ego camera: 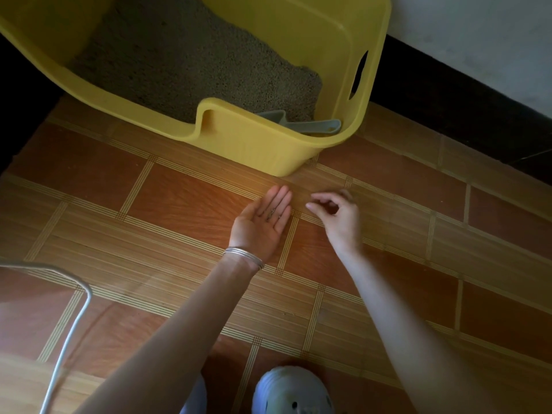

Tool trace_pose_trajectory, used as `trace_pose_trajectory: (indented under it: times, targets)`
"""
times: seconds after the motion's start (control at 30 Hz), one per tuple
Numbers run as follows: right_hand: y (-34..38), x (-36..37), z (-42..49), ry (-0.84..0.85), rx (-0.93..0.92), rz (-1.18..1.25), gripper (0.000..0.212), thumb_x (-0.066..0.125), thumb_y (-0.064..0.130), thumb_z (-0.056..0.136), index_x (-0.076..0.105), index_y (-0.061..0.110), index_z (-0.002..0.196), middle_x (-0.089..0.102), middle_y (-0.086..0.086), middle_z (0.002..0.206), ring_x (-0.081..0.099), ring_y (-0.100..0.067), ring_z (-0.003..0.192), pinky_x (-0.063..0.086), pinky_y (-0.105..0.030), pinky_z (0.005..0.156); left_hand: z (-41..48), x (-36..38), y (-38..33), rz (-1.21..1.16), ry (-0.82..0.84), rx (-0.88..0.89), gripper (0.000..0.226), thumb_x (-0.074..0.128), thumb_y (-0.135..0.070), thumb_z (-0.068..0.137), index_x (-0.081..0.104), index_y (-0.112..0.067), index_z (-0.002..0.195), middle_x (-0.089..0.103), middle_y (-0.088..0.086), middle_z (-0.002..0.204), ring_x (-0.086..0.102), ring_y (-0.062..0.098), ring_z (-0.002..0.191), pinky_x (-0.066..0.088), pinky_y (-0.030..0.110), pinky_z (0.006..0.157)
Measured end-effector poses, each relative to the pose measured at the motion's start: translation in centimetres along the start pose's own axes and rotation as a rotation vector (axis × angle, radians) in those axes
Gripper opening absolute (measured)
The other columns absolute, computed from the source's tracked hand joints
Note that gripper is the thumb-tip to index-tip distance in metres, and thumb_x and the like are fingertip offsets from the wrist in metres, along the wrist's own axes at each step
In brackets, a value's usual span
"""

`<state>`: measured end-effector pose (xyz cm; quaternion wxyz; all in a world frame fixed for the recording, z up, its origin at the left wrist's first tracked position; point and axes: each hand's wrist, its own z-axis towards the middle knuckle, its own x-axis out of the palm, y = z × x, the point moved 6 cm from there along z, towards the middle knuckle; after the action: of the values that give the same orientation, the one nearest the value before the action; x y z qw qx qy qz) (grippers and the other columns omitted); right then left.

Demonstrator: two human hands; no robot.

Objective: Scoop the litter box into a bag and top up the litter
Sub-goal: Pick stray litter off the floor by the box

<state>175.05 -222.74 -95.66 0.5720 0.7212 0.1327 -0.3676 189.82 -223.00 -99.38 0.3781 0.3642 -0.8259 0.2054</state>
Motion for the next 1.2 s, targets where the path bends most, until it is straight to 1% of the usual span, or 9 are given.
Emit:
trace_pose_trajectory:
  times: [0.17,0.23,0.37,0.77,0.83,0.93,1.03,1.13,1.2]
  targets:
    - [0.5,0.7,-0.3,-0.043,-0.017,-0.008,0.021,0.08,0.024,0.066,0.074,0.015,0.084,0.061,0.004,0.08,0.055,-0.028,0.09,0.042,-0.053,0.085,-0.1,0.1,0.0,0.01,-0.001,0.0,0.039,0.028,-0.019,0.099,0.058,-0.001,0.116,0.063,0.014,0.12,0.058,0.023,0.114,0.041,0.034,0.103]
    - [0.6,0.8,-0.3,-0.067,-0.018,-0.035,0.02,0.08,0.025,0.066,0.075,0.017,0.083,0.063,0.003,0.079,0.054,-0.029,0.091,0.041,-0.056,0.085,-0.1,0.1,0.0,0.014,0.0,0.002,0.038,0.028,-0.019,0.099,0.058,-0.001,0.116,0.063,0.014,0.121,0.058,0.022,0.115,0.041,0.034,0.103]
    - [0.8,0.8,-0.2,-0.102,-0.033,-0.055,0.015,0.079,0.025,0.067,0.076,0.016,0.079,0.067,-0.004,0.08,0.056,-0.029,0.088,0.04,-0.054,0.084,-0.2,0.2,0.0,0.019,0.006,-0.002,0.038,0.029,-0.02,0.099,0.057,-0.001,0.117,0.062,0.014,0.122,0.057,0.023,0.116,0.04,0.034,0.103]
    - [1.5,1.3,-0.5,-0.121,-0.097,-0.257,0.011,0.07,0.025,0.08,0.069,0.014,0.075,0.063,0.0,0.074,0.05,-0.027,0.083,0.039,-0.041,0.076,-0.3,0.1,0.0,0.026,0.012,-0.003,0.038,0.029,-0.02,0.1,0.059,-0.002,0.114,0.063,0.014,0.121,0.058,0.023,0.115,0.04,0.034,0.104]
    - [1.4,1.1,-0.7,-0.126,-0.033,-0.203,0.012,0.067,0.024,0.082,0.069,0.012,0.079,0.065,-0.001,0.081,0.051,-0.027,0.087,0.038,-0.041,0.081,-0.3,0.1,0.0,0.015,0.0,-0.004,0.038,0.029,-0.02,0.1,0.059,-0.001,0.115,0.063,0.014,0.121,0.058,0.023,0.115,0.04,0.035,0.104]
    - [3.0,0.6,-2.0,-0.104,-0.035,0.08,0.012,0.067,0.025,0.082,0.069,0.013,0.082,0.064,0.006,0.082,0.052,-0.019,0.09,0.041,-0.038,0.083,-0.8,0.1,0.1,-0.001,-0.037,-0.023,0.038,0.03,-0.019,0.1,0.06,0.0,0.111,0.066,0.015,0.115,0.06,0.024,0.111,0.044,0.034,0.099]
    - [6.4,1.3,-4.4,0.006,-0.239,0.048,0.009,0.07,0.027,0.076,0.073,0.019,0.079,0.061,0.011,0.079,0.048,-0.014,0.085,0.041,-0.037,0.079,-1.6,0.1,0.6,-0.035,-0.068,-0.068,0.037,0.03,-0.019,0.1,0.06,0.001,0.108,0.065,0.015,0.11,0.059,0.024,0.107,0.043,0.034,0.097]
    - [7.1,0.4,-5.5,0.007,-0.256,0.027,0.018,0.065,0.025,0.082,0.074,0.015,0.093,0.062,0.009,0.09,0.053,-0.019,0.09,0.045,-0.043,0.08,-2.8,0.8,0.8,-0.044,-0.058,-0.077,0.037,0.03,-0.019,0.1,0.06,0.001,0.109,0.066,0.015,0.109,0.061,0.023,0.105,0.045,0.035,0.093]
    - [6.6,-1.5,-6.0,-0.016,-0.215,0.067,0.025,0.057,0.025,0.088,0.07,0.012,0.104,0.061,0.006,0.095,0.057,-0.02,0.094,0.047,-0.042,0.082,-3.6,1.7,0.6,-0.005,-0.041,-0.068,0.037,0.03,-0.018,0.1,0.059,0.001,0.112,0.066,0.015,0.113,0.06,0.024,0.107,0.046,0.035,0.091]
